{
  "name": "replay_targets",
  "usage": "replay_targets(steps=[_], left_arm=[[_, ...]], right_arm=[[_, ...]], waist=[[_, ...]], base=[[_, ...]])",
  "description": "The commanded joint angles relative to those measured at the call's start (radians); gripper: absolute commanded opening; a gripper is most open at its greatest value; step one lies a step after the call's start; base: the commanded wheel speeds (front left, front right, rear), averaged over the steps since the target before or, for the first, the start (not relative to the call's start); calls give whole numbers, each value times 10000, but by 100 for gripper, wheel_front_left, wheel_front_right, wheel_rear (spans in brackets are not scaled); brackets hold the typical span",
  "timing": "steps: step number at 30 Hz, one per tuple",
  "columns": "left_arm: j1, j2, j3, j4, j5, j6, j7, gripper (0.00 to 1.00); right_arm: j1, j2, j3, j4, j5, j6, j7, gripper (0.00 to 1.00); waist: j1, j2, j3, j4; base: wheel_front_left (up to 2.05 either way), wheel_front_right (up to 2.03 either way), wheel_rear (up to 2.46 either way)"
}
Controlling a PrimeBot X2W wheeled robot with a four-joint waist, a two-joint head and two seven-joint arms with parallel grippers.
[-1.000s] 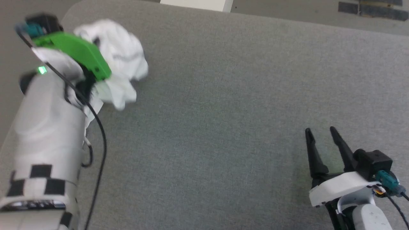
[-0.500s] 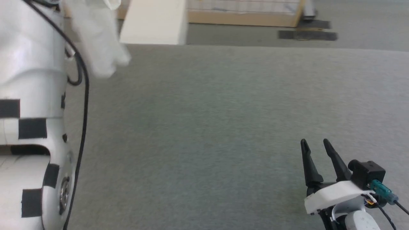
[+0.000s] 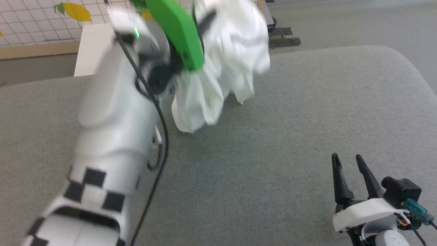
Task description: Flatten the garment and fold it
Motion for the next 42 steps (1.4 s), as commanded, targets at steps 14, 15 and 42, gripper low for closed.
replay_targets(steps=[14,15,42], left_arm=[[4805,363,-2515,601,118,21,1688,0],[4834,356,-2433,511,35,45,1631,11],[9515,1711,1351,-4320,2768,2085,-7547,100]], right_arm=[[-73,9,195,102,184,-15,-145,100],[-63,9,201,113,174,-15,-148,100],[867,9,-102,306,75,-15,225,100]], waist=[[1,-1,385,735],[1,-1,359,811],[1,-1,-1447,1455]], base=[[0,0,0],[0,0,0],[0,0,0]])
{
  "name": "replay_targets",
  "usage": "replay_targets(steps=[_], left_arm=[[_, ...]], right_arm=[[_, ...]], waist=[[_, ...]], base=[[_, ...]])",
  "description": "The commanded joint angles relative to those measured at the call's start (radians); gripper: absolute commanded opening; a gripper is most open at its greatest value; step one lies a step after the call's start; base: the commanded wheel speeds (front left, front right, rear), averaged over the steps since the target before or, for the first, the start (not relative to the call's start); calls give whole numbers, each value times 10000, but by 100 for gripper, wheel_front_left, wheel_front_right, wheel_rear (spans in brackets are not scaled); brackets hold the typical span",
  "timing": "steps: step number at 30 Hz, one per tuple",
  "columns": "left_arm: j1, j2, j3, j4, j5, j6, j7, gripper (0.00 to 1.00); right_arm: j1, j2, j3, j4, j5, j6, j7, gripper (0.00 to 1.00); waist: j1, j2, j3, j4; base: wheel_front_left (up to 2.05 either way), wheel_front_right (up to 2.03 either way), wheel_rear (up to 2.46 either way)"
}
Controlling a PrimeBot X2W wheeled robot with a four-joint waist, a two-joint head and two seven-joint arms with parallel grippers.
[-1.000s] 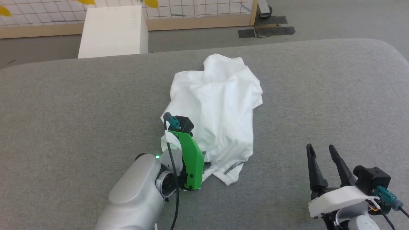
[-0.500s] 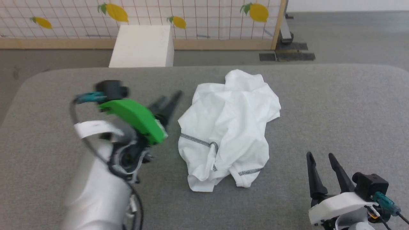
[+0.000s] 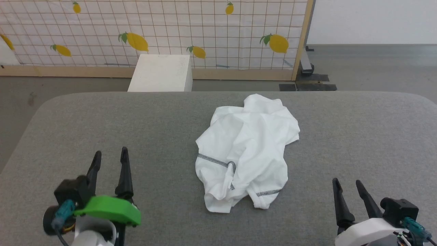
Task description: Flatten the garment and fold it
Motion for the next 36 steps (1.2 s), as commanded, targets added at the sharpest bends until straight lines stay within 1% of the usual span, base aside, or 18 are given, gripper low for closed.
replay_targets(steps=[1,4,6,10,12,13,14,17,20,22,25,28,29,30,32,36], left_arm=[[334,-74,44,-213,336,183,-82,100],[848,-263,180,-552,735,415,-116,100],[1080,-434,301,-758,919,445,-120,100],[1229,-732,432,-916,1139,295,-123,100],[1177,-851,512,-938,1222,209,-123,100],[1130,-909,553,-932,1269,155,-124,100],[935,-1093,646,-868,1355,-61,-124,100],[691,-1198,724,-863,1449,-235,-125,100],[452,-1322,779,-969,1586,-395,-125,100],[303,-1408,779,-1000,1684,-503,-125,100],[194,-1538,903,-999,1745,-585,-125,100],[195,-1639,1037,-935,1725,-630,-125,100],[202,-1667,1087,-897,1728,-643,-125,100],[202,-1685,1124,-879,1739,-659,-125,100],[213,-1721,1206,-852,1762,-696,-125,100],[225,-1778,1317,-784,1846,-741,-125,100]], right_arm=[[135,1,-77,-16,-19,-15,108,100],[184,1,-124,-26,-12,-15,333,100],[154,1,-121,-29,3,-15,526,100],[-262,1,89,-5,-7,-15,1293,100],[-726,1,220,85,-154,-15,2089,100],[-1051,1,288,139,-260,-15,2622,100],[-2410,1,774,450,-919,-15,4936,100],[-3273,1,1366,864,-1101,-15,6721,100],[-3748,1,1684,1330,-1367,-15,7824,100],[-3886,1,1841,1546,-1368,-15,8103,100],[-3903,1,2250,1773,-1000,-15,7991,100],[-3885,1,2602,1989,-593,-15,7866,100],[-3884,1,2641,2078,-503,-15,7835,93],[-3902,1,2679,2123,-488,-15,7787,50],[-3957,1,2657,2142,-507,-15,7526,0],[-4024,-18,2266,2021,-652,-15,7010,0]], waist=[[1,-1,-7,-43],[1,-1,43,-112],[1,-1,97,-131],[1,-1,340,-100],[1,-1,481,-69],[1,-1,548,-48],[1,-1,897,86],[1,-1,1268,325],[1,-1,1593,610],[1,-1,1784,838],[1,-1,1970,1049],[1,-1,2043,1118],[1,-1,2047,1120],[1,-1,2048,1111],[1,-1,2032,1066],[1,-1,1880,891]], base=[[0,0,0],[0,0,0],[0,0,0],[0,0,0],[0,0,0],[0,0,0],[0,0,0],[0,0,0],[0,0,0],[0,0,0],[0,0,0],[0,0,0],[0,0,0],[0,0,0],[0,0,0],[0,0,0]])
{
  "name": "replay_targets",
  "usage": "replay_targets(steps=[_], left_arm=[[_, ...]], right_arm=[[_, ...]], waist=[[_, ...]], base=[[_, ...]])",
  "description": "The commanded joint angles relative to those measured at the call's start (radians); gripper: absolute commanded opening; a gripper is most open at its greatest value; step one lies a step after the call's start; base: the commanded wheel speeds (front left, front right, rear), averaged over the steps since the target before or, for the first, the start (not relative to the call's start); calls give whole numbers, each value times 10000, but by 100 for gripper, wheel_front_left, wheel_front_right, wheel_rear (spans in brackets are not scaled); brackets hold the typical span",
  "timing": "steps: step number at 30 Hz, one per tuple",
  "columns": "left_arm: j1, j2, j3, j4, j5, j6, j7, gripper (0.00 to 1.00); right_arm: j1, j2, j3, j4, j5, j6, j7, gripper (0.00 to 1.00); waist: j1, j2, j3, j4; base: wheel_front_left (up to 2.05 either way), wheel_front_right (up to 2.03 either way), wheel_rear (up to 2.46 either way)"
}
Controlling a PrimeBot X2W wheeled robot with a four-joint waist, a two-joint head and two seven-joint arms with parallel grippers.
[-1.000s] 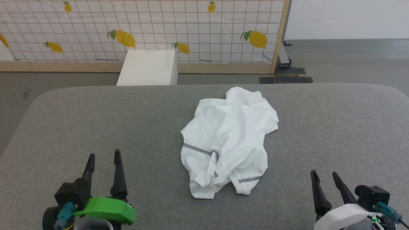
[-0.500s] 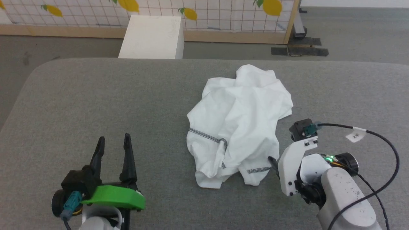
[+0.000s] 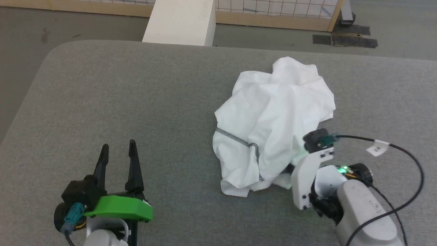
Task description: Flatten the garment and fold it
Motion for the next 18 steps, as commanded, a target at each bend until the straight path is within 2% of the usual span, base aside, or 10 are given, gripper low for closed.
replay_targets(steps=[1,6,11,16,17,18], left_arm=[[-100,-46,55,22,107,-51,-47,100],[-59,-93,95,17,164,-98,-47,100],[0,-122,33,122,153,-208,-47,100],[40,-138,36,258,110,-235,-47,100],[56,-141,32,299,80,-244,-47,100],[66,-144,15,347,57,-253,-47,100]], right_arm=[[-73,-87,-261,-109,-97,-15,-195,0],[79,-692,-1527,-963,-347,-15,-303,0],[772,-1328,-3127,-1691,-1184,-15,320,0],[1566,-816,-4335,-1934,-1722,-15,655,0],[1684,-664,-4485,-1980,-1773,-15,604,3],[1745,-569,-4565,-2035,-1801,-15,501,49]], waist=[[0,0,-146,-153],[0,0,-370,-412],[0,0,-451,-567],[0,0,-549,-710],[0,0,-576,-743],[0,0,-604,-775]], base=[[0,0,0],[0,0,0],[0,0,0],[0,0,0],[0,0,0],[0,0,0]])
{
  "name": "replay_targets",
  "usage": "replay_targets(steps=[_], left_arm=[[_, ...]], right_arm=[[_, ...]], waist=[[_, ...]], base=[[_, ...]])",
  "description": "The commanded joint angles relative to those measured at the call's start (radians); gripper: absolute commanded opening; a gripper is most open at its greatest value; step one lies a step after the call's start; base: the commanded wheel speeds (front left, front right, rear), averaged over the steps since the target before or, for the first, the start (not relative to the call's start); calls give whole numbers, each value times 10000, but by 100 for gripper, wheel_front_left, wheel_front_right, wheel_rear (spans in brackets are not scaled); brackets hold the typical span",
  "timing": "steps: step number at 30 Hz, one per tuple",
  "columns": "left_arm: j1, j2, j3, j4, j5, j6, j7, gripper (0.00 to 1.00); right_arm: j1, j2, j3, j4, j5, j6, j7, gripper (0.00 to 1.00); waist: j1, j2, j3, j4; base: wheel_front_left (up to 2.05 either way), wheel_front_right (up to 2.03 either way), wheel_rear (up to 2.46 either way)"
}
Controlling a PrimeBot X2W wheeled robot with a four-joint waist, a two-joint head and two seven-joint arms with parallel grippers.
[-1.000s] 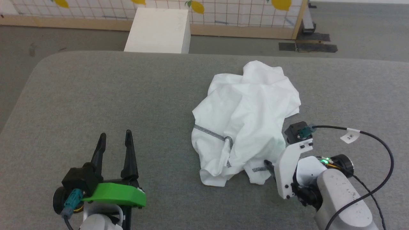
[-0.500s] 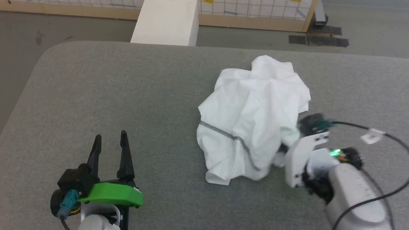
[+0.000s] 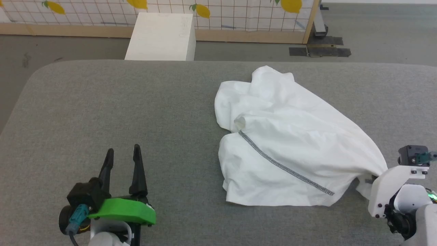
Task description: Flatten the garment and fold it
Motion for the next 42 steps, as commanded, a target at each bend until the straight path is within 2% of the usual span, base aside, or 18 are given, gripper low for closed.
replay_targets(steps=[1,9,14,19,22,26,30,32,36,37,38,39,42], left_arm=[[45,-43,-31,94,-14,-77,-45,100],[-11,-53,-297,478,-278,-188,-45,100],[-122,-57,-676,718,-548,-215,26,100],[-428,-58,-1225,793,-1403,-365,456,100],[-955,-59,-1583,1085,-1625,-298,1503,100],[-1983,-59,-1616,1806,-2398,445,3788,100],[-2824,29,-2130,2609,-2373,796,5999,100],[-3084,188,-2429,3045,-2237,834,6884,100],[-3255,191,-2639,3574,-2408,712,7627,98],[-3228,174,-2658,3641,-2494,662,7682,73],[-3163,138,-2678,3698,-2674,551,7728,7],[-3104,114,-2717,3717,-2794,446,7741,0],[-3017,60,-2521,3588,-3113,319,7100,0]], right_arm=[[38,121,-104,-176,-79,-15,-277,100],[120,562,-1514,-1907,688,-15,-3504,100],[906,576,-1394,-2179,1891,-15,-4866,100],[1543,578,-969,-1960,2528,-15,-5452,100],[1695,578,-612,-1853,2716,-15,-5625,100],[1558,579,-268,-1754,2860,-15,-5769,100],[1337,579,-97,-1691,2871,-15,-5905,100],[1232,579,11,-1636,2898,-15,-5950,100],[1131,579,34,-1474,2963,-15,-6088,100],[1129,579,26,-1432,2965,-15,-6119,100],[1134,579,2,-1378,2975,-15,-6154,100],[1141,579,-11,-1342,2986,-15,-6183,100],[1163,580,-99,-1233,3068,-15,-6267,100]], waist=[[0,0,-87,-84],[0,0,-488,-283],[0,0,-664,-501],[0,0,-722,-917],[0,0,-615,-1169],[0,0,-397,-1582],[0,0,-110,-1928],[0,0,27,-2111],[0,0,240,-2346],[0,0,281,-2373],[0,0,317,-2377],[0,0,334,-2367],[0,0,326,-2185]], base=[[0,0,0],[0,0,0],[0,0,0],[0,0,0],[0,0,0],[0,0,0],[0,0,0],[0,0,0],[0,0,0],[0,0,0],[0,0,0],[0,0,0],[0,0,0]])
